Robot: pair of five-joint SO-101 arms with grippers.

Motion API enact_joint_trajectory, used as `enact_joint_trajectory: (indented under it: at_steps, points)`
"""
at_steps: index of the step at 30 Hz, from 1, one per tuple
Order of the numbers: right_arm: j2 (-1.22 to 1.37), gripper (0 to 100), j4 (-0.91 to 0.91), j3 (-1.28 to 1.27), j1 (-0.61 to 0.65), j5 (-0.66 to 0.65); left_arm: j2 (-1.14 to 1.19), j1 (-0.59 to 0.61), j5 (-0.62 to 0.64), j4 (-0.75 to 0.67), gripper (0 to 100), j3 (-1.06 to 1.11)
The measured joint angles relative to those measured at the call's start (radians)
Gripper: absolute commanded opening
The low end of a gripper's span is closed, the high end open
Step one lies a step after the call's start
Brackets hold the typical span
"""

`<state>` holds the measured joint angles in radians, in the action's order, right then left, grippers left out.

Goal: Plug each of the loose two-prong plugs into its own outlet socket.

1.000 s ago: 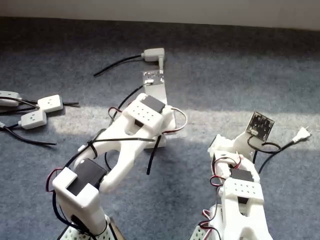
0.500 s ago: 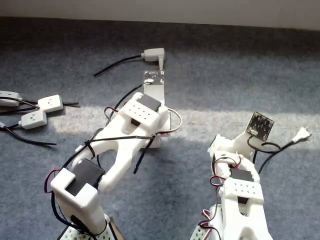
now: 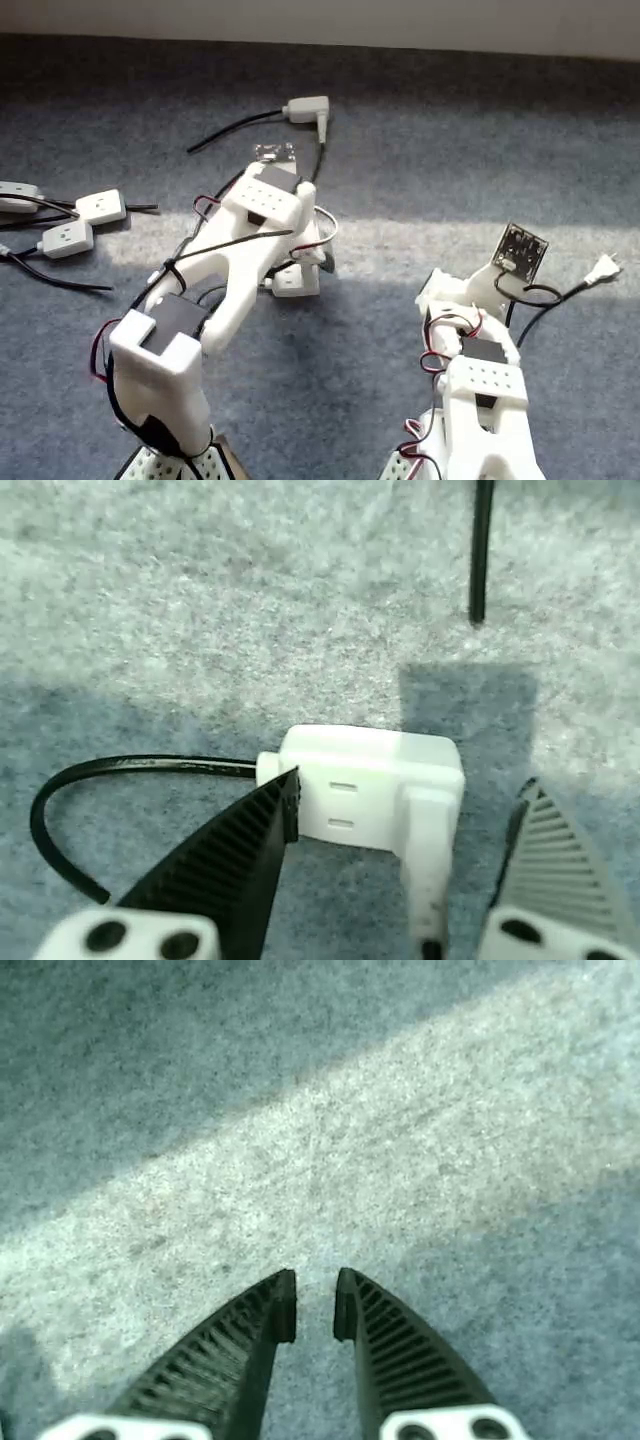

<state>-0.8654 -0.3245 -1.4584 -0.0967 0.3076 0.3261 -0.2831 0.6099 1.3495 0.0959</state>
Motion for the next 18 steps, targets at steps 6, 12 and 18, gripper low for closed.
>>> enact_joint_trajectory:
  at_steps: [6, 12, 18]
  points:
    - [0.0, 8.4, 0.0, 0.0, 0.0, 0.0, 0.005, 0.08, -0.002, 0.198, 34, -0.279]
    - [0.0, 12.9, 0.0, 0.0, 0.0, 0.0, 0.005, 0.08, -0.002, 0.382, 34, -0.684]
    - [0.0, 19.9, 0.0, 0.0, 0.005, 0.0, 0.005, 0.135, -0.002, 0.407, 34, -0.913]
